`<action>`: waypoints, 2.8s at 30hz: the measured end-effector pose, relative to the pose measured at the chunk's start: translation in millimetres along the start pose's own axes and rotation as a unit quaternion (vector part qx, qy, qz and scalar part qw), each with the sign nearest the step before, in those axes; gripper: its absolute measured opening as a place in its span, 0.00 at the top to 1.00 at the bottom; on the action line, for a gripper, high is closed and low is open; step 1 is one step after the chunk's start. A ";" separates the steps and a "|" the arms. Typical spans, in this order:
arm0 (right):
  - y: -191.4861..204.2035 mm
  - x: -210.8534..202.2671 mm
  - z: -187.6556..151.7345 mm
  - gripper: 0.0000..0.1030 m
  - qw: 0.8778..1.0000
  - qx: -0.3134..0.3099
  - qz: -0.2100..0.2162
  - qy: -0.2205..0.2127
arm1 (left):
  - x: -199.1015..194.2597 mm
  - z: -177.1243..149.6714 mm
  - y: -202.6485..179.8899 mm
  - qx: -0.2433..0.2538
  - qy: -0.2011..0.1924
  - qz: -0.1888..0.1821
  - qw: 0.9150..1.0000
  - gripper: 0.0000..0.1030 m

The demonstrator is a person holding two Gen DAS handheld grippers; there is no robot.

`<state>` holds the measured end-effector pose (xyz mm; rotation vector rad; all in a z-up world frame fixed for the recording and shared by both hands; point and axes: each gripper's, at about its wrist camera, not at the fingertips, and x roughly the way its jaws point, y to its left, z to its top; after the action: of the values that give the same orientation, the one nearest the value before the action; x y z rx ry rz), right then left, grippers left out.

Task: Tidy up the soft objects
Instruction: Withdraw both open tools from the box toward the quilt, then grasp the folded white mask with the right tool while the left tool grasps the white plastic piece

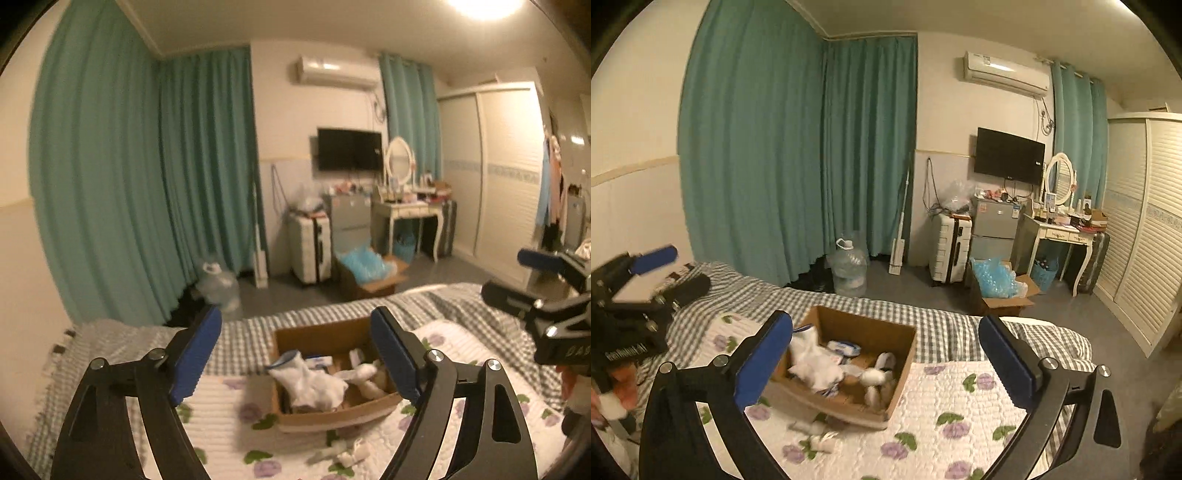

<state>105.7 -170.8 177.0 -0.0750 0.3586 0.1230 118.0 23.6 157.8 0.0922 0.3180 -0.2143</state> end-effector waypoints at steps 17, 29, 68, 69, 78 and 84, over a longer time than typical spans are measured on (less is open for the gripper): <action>81.1 71.0 -122.9 0.01 0.995 -0.023 0.027 0.093 | 18.4 -120.4 26.1 -0.042 0.058 0.028 0.997 0.19; 91.0 191.1 -233.3 0.05 0.969 -0.043 0.044 0.241 | 104.5 -215.9 23.5 -0.088 0.163 0.017 0.982 0.19; -6.0 201.1 -242.0 0.52 0.967 0.075 0.044 0.242 | 196.9 -251.9 -78.0 -0.029 0.238 -0.056 0.969 0.55; -6.1 201.0 -244.5 0.52 0.966 0.076 0.044 0.244 | 195.3 -251.9 -79.0 -0.025 0.239 -0.059 0.969 0.60; -9.6 182.3 -243.9 0.52 0.968 0.086 0.045 0.231 | 162.3 -251.8 -68.1 -0.036 0.237 -0.054 0.969 0.75; -3.0 153.6 -228.7 0.52 0.976 0.068 0.037 0.204 | 129.3 -234.7 -47.3 -0.047 0.216 -0.054 0.974 0.75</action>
<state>169.8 -179.1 -90.8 0.0504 0.7798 0.1576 156.9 -18.6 -108.2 0.0267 0.7678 -0.2871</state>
